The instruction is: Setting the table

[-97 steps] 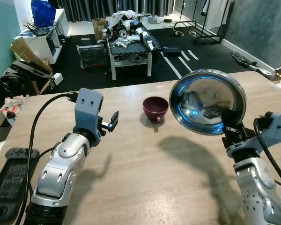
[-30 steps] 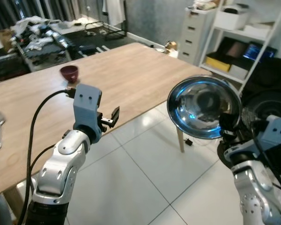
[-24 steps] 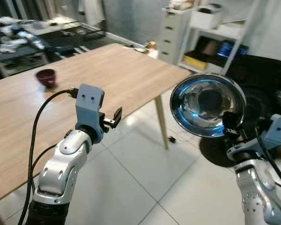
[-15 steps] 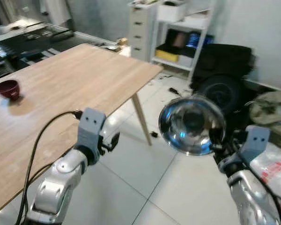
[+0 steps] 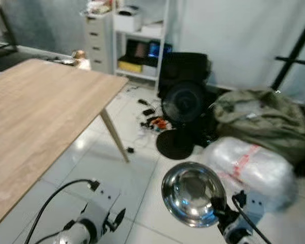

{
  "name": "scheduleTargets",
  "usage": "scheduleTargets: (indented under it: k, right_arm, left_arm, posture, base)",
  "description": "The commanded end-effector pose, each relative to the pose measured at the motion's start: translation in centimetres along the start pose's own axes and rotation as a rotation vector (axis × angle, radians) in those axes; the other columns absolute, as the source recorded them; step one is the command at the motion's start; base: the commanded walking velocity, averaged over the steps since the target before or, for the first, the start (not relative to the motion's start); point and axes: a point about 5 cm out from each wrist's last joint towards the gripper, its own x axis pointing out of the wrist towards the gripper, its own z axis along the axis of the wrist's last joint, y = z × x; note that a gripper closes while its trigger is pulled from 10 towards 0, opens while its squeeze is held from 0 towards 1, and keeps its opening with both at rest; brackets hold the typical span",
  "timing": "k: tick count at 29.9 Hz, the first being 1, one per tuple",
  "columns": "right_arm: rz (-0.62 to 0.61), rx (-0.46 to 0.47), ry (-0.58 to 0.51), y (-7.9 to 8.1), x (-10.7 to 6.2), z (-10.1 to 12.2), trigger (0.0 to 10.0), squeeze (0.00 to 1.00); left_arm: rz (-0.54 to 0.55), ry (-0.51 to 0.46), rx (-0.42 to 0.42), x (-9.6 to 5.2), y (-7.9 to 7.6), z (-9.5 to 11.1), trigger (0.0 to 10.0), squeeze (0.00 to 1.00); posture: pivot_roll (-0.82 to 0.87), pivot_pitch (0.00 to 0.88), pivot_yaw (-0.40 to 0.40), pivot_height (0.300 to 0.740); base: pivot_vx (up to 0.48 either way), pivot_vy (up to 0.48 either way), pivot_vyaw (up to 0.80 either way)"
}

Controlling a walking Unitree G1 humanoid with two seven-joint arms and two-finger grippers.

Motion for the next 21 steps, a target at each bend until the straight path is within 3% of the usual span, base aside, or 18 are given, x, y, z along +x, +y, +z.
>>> scheduleTargets:
  k: [1,21]
  right_arm:
    - [0.003,0.008,0.023,0.0,-0.4,-1.2,10.0,0.00]
    - [0.015,-0.008,0.036,0.1,-0.8,-2.3,10.0,0.00]
  left_arm:
    - [0.000,-0.006,-0.019,0.1,0.0,-0.4,10.0,0.00]
    - [-0.065,-0.106,-0.075,0.7,-0.8,0.8,10.0,0.00]
  posture:
    - [0.06,0.085,0.061,0.740]
    - [0.03,0.088,0.057,0.740]
  base:
    - [0.000,0.000,-0.78]
    - [0.000,0.000,-0.78]
